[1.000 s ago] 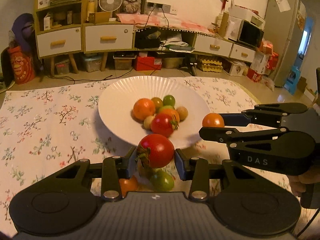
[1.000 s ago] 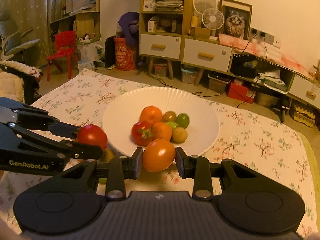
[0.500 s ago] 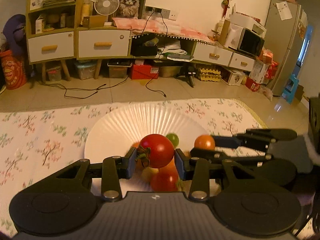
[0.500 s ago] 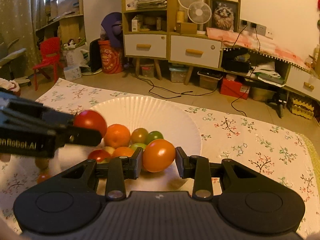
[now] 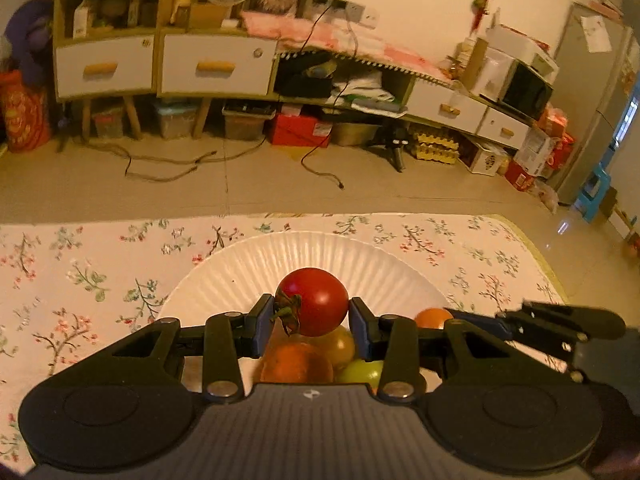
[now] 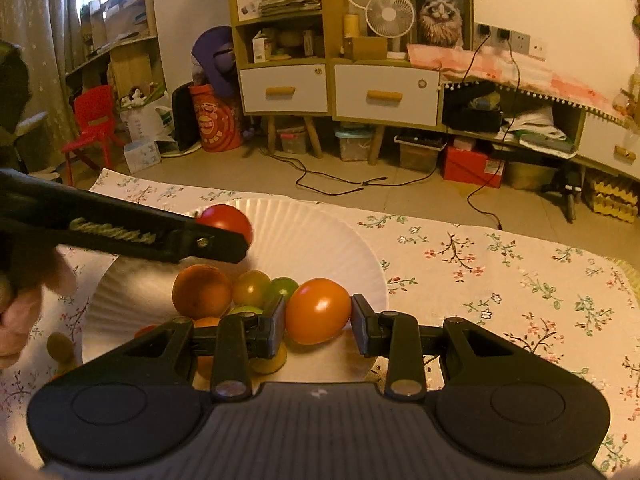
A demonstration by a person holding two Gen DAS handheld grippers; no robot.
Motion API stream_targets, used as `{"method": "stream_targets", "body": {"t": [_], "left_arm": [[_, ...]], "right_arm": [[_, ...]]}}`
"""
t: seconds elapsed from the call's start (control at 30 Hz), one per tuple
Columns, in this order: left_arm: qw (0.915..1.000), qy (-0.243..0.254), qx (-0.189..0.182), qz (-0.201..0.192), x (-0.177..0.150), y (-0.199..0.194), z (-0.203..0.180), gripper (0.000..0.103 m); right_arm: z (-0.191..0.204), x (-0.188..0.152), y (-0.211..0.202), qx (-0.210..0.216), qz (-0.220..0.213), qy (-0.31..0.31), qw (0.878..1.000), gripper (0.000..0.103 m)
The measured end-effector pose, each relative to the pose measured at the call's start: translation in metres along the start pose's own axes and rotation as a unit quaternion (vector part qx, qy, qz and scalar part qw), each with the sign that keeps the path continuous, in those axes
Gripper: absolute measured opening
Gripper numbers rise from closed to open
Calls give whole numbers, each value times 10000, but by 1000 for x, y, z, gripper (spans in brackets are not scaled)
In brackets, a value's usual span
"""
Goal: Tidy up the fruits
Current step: 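Carry the red tomato with the left gripper while the right gripper carries the orange tomato to the plate, then open the left gripper onto the plate while the right gripper releases the orange tomato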
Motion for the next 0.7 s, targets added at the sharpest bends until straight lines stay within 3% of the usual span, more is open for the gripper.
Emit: {"method": "stream_targets", "body": {"t": [0.13, 0.4, 0.7], "left_arm": [[9994, -279, 19, 180, 0, 9, 7, 42], [9987, -491, -8, 166, 2, 7, 14, 43], [9995, -303, 18, -48, 5, -6, 7, 49]], "right_arm": [[0, 1, 1, 172, 62, 67, 9998, 32], [3, 4, 3, 194, 108, 33, 9997, 32], [3, 5, -4, 122, 83, 1, 9999, 37]]}}
Point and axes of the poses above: each gripper's, at about its wrist camera, not at the fingertips, and y roughly the way its jaws point, z to its left, x to its top, the point moved 2 cm from there along y, roughly the way its jaws point, and after that the axes turned 12 degrees about -x, right-handed, at the moved point
